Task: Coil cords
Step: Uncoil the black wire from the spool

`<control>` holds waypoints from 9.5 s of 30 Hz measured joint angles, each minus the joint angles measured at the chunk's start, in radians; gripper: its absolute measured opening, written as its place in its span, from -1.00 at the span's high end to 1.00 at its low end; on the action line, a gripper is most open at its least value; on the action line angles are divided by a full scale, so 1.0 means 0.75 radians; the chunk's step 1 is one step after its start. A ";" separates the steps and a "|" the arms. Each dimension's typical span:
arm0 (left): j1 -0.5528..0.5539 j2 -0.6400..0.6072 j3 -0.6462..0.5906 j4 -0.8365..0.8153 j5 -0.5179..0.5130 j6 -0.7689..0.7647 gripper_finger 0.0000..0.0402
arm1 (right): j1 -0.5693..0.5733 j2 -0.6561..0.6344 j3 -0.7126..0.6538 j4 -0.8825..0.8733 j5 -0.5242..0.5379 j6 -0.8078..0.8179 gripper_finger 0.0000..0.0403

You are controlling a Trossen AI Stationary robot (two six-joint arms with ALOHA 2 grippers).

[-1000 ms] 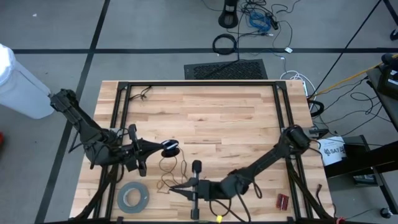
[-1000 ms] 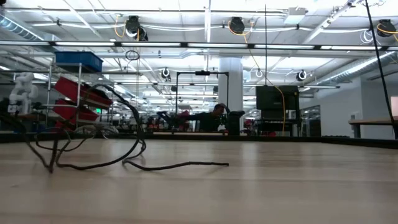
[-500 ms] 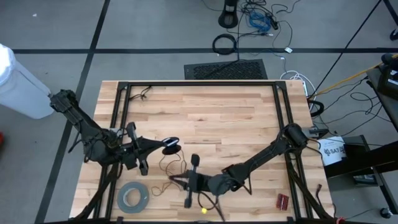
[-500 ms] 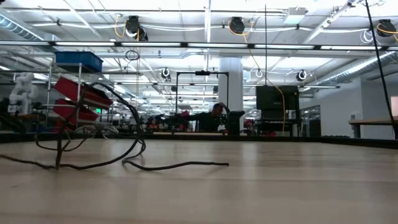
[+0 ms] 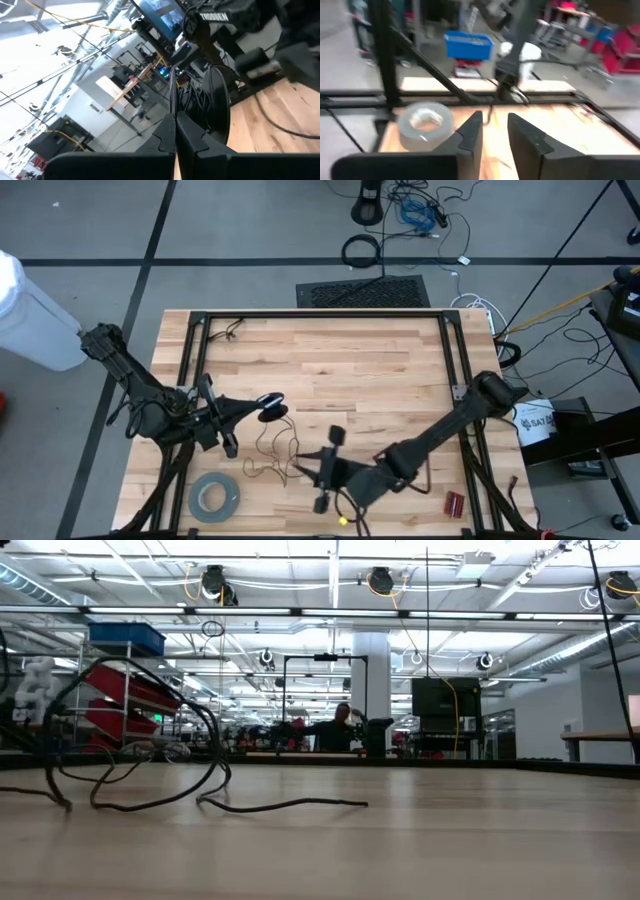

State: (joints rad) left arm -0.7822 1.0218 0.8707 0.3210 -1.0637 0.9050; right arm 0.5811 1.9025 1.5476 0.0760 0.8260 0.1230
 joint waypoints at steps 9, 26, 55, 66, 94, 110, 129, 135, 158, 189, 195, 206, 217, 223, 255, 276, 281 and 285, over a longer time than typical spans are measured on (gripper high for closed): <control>0.000 0.000 0.000 -0.001 0.024 -0.008 1.00 | 0.067 -0.040 0.000 0.216 0.424 -0.302 0.44; -0.005 0.024 0.000 -0.034 0.112 0.001 1.00 | -0.047 -0.037 0.000 0.500 0.081 -0.533 0.24; 0.057 0.064 -0.001 0.049 0.114 -0.018 1.00 | -0.139 0.084 0.000 0.742 -0.096 -0.497 1.00; 0.020 0.085 -0.001 0.144 0.121 0.034 1.00 | -0.156 0.105 -0.001 0.607 0.171 -0.517 1.00; -0.130 0.038 -0.001 0.032 0.089 0.073 1.00 | 0.129 -0.091 -0.001 0.600 0.543 -0.792 1.00; -0.103 0.038 -0.001 -0.016 -0.021 0.136 1.00 | 0.205 -0.099 -0.001 0.709 0.145 -0.709 1.00; 0.029 0.039 -0.001 0.114 -0.034 0.168 1.00 | -0.046 0.020 -0.001 0.532 -0.236 -0.292 1.00; 0.041 0.039 -0.001 0.133 -0.034 0.198 1.00 | -0.086 0.076 -0.001 0.533 -0.284 -0.204 1.00; 0.039 0.039 -0.001 0.287 -0.032 0.271 1.00 | -0.137 0.146 0.000 0.207 -0.336 0.104 1.00; 0.001 0.038 -0.001 0.315 -0.020 0.244 1.00 | -0.127 -0.329 0.000 -0.522 -0.225 0.209 0.67; 0.000 0.038 -0.001 0.269 -0.018 0.227 1.00 | -0.132 -0.204 0.000 -0.352 -0.221 0.078 0.51; -0.024 0.038 -0.001 0.248 -0.018 0.242 1.00 | -0.213 -0.099 -0.001 -0.245 -0.228 -0.032 0.23; -0.024 0.038 0.000 0.130 0.004 0.175 1.00 | -0.253 -0.100 -0.001 -0.057 -0.193 -0.228 0.16; -0.024 0.039 0.000 0.117 0.045 0.133 1.00 | -0.261 -0.090 0.000 -0.043 -0.213 -0.220 0.17; -0.034 0.040 0.000 0.105 0.051 0.139 1.00 | -0.163 -0.188 -0.001 -0.117 0.011 -0.289 1.00; -0.004 0.040 0.000 0.007 -0.051 0.172 1.00 | -0.025 -0.287 0.000 0.048 -0.245 -0.305 1.00; 0.018 0.040 0.000 0.015 -0.109 0.168 1.00 | -0.022 -0.267 0.000 0.058 -0.287 -0.271 1.00; 0.029 0.040 0.000 0.028 -0.119 0.166 1.00 | -0.034 -0.244 0.000 0.064 -0.346 -0.253 1.00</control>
State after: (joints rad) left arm -0.7606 1.0515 0.8707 0.3420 -1.1526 1.0294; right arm 0.5560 1.7195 1.5475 0.1241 0.5662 -0.0669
